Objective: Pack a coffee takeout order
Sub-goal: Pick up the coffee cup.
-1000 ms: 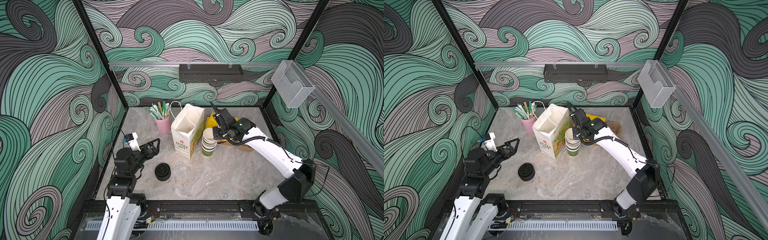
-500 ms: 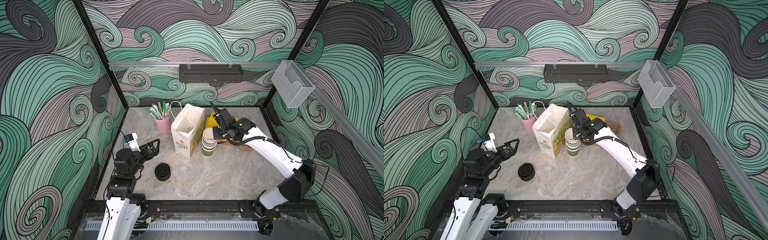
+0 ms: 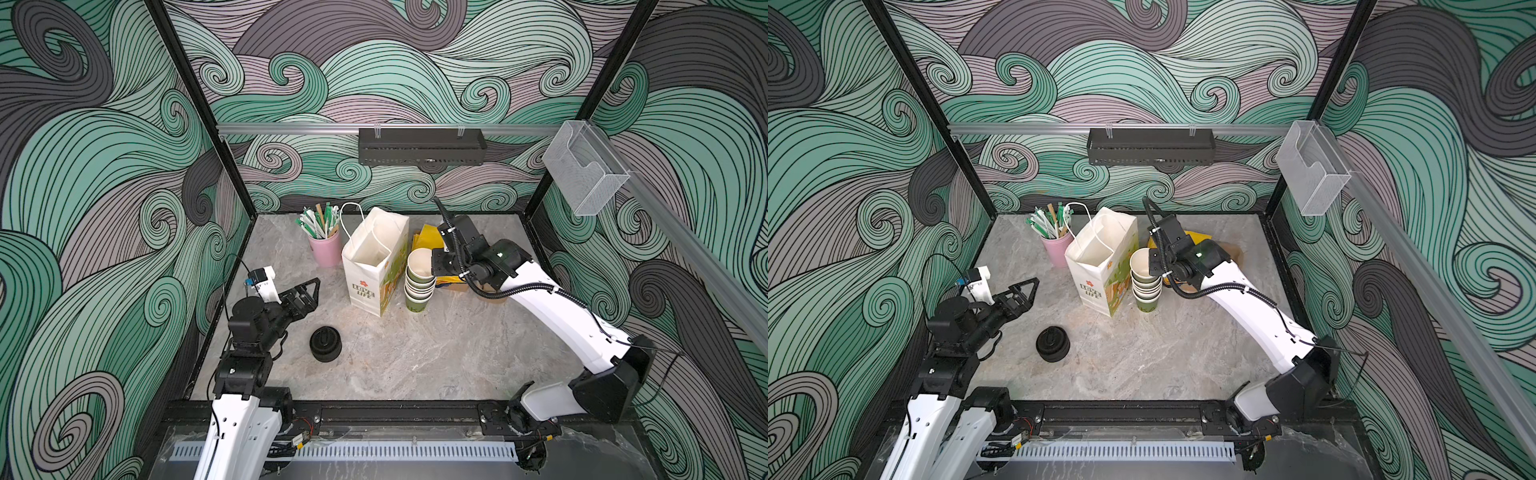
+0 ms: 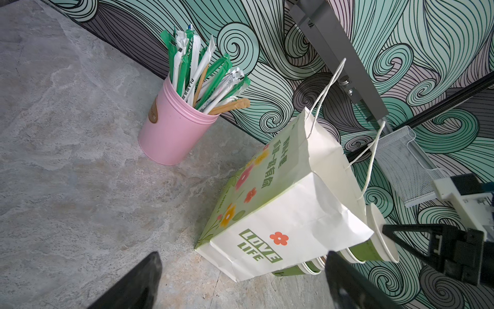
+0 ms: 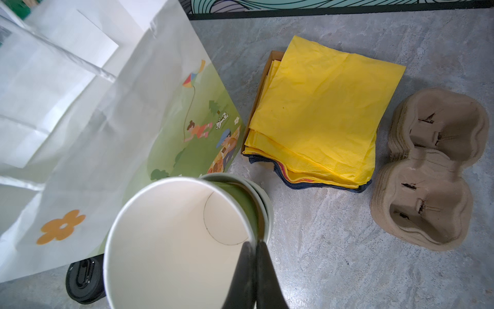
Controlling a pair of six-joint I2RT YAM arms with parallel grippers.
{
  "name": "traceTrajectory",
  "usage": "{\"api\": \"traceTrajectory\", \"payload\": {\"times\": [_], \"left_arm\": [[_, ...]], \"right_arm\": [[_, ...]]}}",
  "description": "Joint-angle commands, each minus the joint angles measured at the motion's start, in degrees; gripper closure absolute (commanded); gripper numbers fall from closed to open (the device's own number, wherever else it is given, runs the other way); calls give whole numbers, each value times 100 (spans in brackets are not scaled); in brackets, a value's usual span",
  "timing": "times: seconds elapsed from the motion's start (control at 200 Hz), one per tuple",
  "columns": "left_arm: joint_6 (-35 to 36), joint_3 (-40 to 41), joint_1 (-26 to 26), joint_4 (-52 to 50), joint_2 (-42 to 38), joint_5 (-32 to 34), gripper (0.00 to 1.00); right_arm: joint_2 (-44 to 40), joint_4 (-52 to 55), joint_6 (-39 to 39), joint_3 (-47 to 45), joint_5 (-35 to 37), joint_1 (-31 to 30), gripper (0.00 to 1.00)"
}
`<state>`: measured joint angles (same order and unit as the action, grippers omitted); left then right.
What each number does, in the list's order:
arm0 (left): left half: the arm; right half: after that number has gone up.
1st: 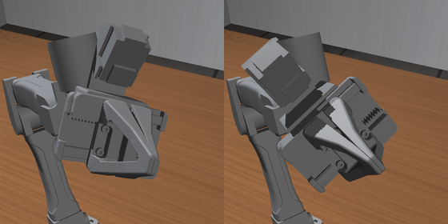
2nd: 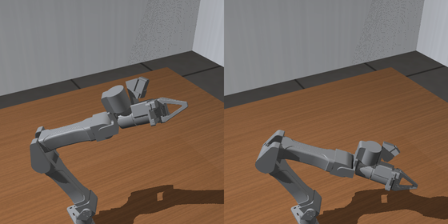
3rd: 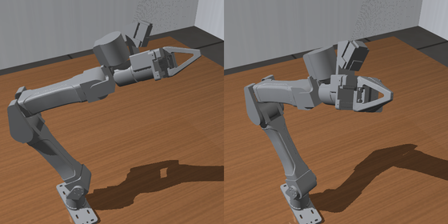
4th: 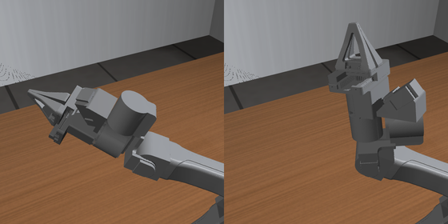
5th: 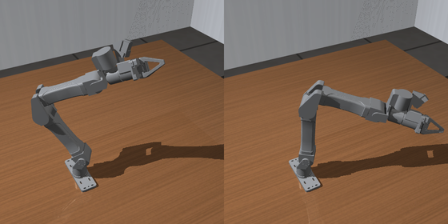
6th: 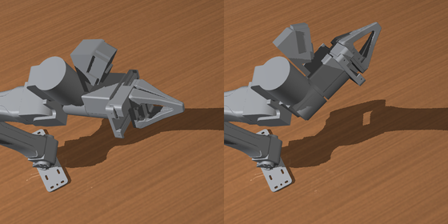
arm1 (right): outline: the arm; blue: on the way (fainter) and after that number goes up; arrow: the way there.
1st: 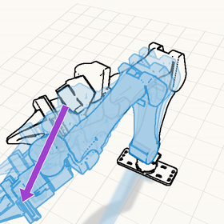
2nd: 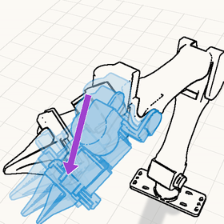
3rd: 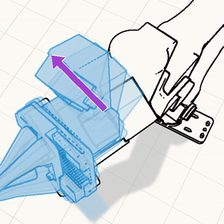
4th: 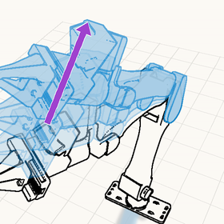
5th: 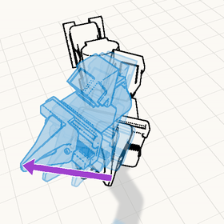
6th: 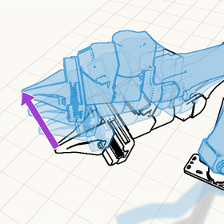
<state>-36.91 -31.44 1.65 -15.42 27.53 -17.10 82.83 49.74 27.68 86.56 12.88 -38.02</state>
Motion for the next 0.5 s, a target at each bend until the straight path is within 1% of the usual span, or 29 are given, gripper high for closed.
{"api": "traceTrajectory", "payload": {"times": [0.0, 0.235, 0.43, 0.49], "left_arm": [[17, -117, 20, -11, 30, 23, 3], [-25, -99, 24, -52, 38, 14, 3], [-130, 53, 20, -139, -42, 27, 3], [-150, 91, 23, -168, -71, 70, 3]], "right_arm": [[-145, -195, 213, -96, -49, 11, 98], [-559, -340, 151, -64, -34, 22, 100], [-1013, -323, -82, 52, 30, 23, 100], [-1141, -277, -188, 97, -46, 25, 100]]}}
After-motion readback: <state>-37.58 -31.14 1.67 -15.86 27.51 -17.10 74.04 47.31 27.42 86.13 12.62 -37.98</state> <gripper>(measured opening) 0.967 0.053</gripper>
